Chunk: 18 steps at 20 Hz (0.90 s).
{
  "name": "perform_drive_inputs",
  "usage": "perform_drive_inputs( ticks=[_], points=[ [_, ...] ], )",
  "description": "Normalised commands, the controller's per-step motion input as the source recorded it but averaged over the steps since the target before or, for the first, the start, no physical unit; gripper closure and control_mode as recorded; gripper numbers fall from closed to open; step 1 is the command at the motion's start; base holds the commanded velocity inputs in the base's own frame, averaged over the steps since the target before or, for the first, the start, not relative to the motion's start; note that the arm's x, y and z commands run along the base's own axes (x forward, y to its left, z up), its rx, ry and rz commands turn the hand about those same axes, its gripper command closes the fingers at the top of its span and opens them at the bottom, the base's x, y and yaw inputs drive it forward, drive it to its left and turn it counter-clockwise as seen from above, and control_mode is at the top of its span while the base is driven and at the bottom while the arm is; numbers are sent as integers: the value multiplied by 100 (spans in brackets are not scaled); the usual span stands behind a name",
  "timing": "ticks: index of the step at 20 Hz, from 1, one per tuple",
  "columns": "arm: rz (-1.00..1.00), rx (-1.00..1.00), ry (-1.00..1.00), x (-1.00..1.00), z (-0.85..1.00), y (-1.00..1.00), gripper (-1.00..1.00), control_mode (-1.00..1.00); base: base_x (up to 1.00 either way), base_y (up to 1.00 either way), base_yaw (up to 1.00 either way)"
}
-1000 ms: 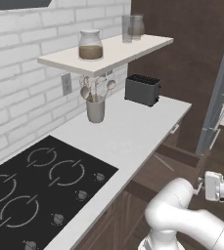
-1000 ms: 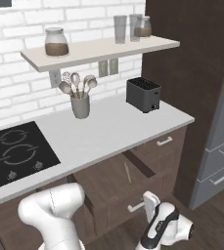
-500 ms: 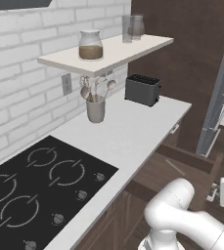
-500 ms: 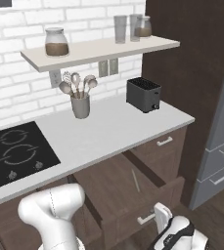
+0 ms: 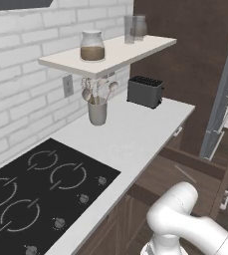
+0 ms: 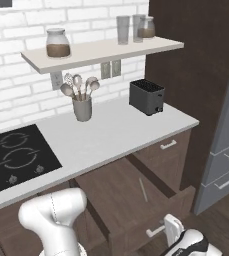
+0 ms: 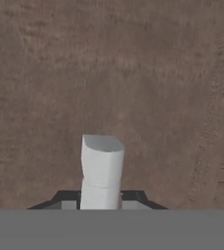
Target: Take a straw from the drawer in front and place it inside the glass cup on the dining counter.
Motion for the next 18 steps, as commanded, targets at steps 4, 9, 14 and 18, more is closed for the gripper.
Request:
perform_drive_inputs(
  ticks=[4, 9, 14, 18],
  points=[
    [0, 0, 0, 0, 0, 0, 100, -100, 0, 0, 0],
    [0, 0, 0, 0, 0, 0, 100, -100, 0, 0, 0],
    [0, 0, 0, 0, 0, 0, 100, -100, 0, 0, 0],
    [0, 0, 0, 0, 0, 0, -100, -100, 0, 0, 0]
  ],
)
